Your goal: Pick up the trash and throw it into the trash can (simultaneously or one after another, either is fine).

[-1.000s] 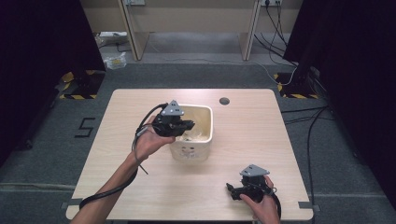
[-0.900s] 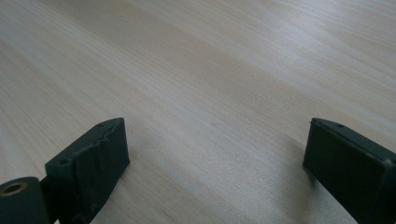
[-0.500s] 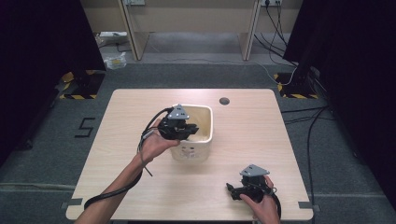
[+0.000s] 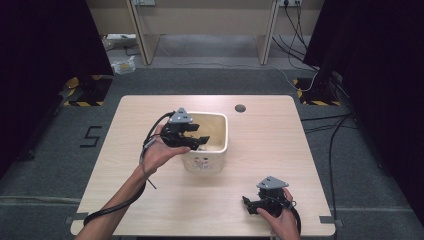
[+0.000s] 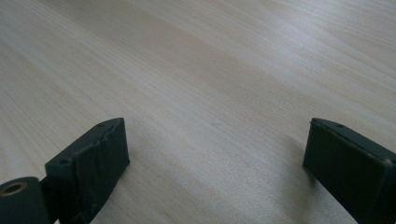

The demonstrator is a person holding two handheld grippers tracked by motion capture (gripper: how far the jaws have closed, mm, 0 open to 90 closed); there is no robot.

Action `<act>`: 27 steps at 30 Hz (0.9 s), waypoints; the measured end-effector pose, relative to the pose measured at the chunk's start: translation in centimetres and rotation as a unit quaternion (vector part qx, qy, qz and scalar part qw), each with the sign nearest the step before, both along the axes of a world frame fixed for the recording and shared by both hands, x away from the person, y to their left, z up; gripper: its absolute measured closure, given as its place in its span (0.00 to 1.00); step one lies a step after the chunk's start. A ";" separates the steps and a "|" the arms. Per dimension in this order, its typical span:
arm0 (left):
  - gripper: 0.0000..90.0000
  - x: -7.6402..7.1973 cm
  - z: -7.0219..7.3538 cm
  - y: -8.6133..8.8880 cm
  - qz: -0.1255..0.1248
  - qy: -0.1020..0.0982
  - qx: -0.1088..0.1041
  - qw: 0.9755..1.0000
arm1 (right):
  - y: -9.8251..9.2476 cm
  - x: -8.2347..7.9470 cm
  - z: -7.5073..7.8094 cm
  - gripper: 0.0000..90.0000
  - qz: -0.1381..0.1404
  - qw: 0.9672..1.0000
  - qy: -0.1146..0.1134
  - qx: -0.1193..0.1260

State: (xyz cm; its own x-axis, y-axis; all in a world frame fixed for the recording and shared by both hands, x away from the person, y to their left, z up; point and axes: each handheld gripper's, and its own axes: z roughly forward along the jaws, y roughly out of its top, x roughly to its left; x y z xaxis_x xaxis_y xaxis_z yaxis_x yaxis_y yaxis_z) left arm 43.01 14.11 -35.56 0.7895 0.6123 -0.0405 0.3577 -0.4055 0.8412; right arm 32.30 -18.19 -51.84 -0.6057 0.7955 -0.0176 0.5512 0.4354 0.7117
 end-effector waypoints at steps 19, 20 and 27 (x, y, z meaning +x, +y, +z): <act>0.24 -0.1 0.4 4.6 0.041 -0.004 -0.031 0.999 | 0.0 0.0 0.0 0.08 0.000 1.000 0.001 -0.001; 0.24 -0.2 0.4 4.8 0.042 -0.004 -0.032 0.999 | 0.0 0.0 0.0 0.08 0.000 1.000 0.001 -0.001; 0.24 -0.4 0.4 5.7 0.048 -0.006 -0.035 0.998 | 0.0 0.0 0.0 0.08 0.000 1.000 0.001 -0.001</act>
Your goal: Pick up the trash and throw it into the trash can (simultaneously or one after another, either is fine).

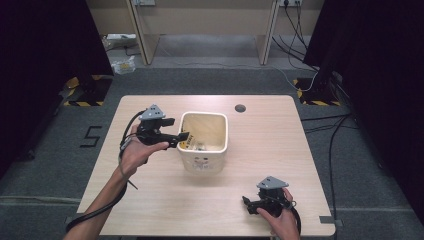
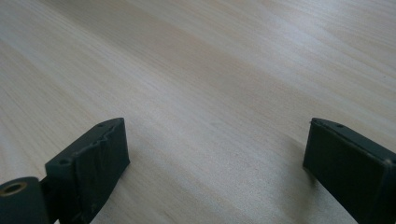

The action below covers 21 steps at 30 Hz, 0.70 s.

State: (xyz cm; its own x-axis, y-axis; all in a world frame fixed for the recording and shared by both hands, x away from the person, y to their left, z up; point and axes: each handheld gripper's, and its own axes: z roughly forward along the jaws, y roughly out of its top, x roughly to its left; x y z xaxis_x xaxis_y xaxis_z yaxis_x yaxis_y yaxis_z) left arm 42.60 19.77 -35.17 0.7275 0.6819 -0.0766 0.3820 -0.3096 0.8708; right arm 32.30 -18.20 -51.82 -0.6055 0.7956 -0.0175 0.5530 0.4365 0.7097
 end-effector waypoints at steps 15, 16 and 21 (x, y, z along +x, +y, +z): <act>0.24 -0.3 -0.5 2.2 0.018 -0.001 -0.012 1.000 | 0.0 0.0 0.0 0.08 0.000 1.000 0.000 -0.001; 0.24 -0.3 -0.6 2.4 0.019 -0.001 -0.014 1.000 | 0.0 0.0 0.0 0.08 0.000 1.000 0.000 -0.001; 0.24 -0.4 -0.7 3.1 0.025 0.000 -0.016 1.000 | 0.0 0.0 0.0 0.08 0.000 1.000 0.001 0.000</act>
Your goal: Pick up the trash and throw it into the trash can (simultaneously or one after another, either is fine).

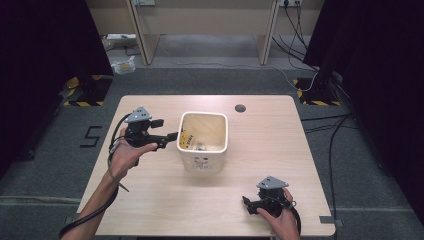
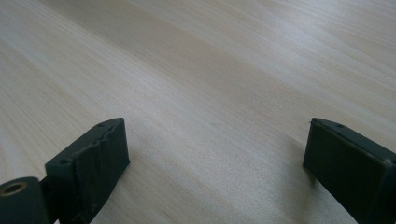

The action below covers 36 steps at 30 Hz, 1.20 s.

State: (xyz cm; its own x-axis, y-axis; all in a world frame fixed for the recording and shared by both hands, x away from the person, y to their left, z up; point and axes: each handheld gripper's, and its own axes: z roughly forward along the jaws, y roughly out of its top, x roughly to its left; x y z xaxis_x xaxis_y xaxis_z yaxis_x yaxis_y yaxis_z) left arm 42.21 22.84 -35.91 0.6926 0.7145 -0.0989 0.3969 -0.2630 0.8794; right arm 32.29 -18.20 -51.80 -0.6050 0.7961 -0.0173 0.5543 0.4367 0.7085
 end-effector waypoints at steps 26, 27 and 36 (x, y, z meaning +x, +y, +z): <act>0.24 -1.4 -2.4 1.7 0.016 0.001 -0.006 1.000 | 0.0 0.0 0.0 0.08 0.000 1.000 0.000 0.000; 0.24 -1.6 -2.6 1.8 0.017 0.000 -0.007 1.000 | 0.0 0.0 0.0 0.08 0.000 1.000 0.000 0.000; 0.24 -2.2 -3.6 2.1 0.018 0.001 -0.006 1.000 | 0.0 0.0 0.0 0.08 0.000 1.000 0.000 0.000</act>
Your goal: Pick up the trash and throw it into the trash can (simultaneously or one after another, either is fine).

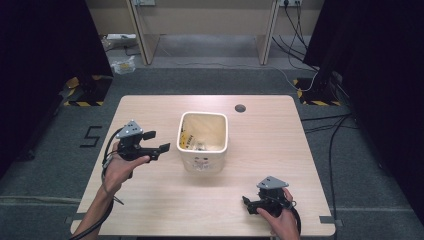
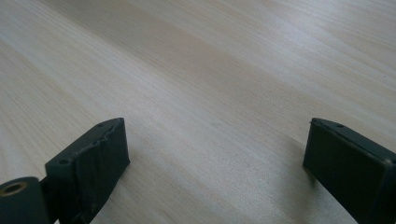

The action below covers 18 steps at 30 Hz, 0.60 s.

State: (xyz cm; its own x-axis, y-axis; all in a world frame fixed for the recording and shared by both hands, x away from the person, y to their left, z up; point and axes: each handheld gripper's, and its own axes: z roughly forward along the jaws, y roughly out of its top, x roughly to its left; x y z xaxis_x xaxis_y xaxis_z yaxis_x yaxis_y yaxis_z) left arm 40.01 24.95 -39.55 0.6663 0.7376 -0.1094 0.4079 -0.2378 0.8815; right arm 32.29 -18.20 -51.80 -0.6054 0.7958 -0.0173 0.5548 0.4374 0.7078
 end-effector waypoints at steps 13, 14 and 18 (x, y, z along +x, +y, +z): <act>0.24 -0.8 -1.5 0.3 -0.001 0.003 0.005 1.000 | 0.0 0.0 0.0 0.08 0.000 1.000 0.000 0.000; 0.24 -0.9 -1.6 0.3 0.000 0.003 0.005 1.000 | 0.0 0.0 0.0 0.08 0.000 1.000 0.000 0.000; 0.24 -1.1 -2.0 0.4 -0.001 0.005 0.008 1.000 | 0.0 0.0 0.0 0.08 0.000 1.000 0.000 0.000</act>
State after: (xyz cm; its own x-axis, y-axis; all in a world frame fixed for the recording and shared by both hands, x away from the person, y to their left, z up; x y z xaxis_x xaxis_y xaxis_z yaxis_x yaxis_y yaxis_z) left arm 38.87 25.40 -41.59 0.6672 0.7376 -0.1043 0.4154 -0.2522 0.8740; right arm 32.30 -18.20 -51.80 -0.6052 0.7959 -0.0176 0.5542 0.4372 0.7083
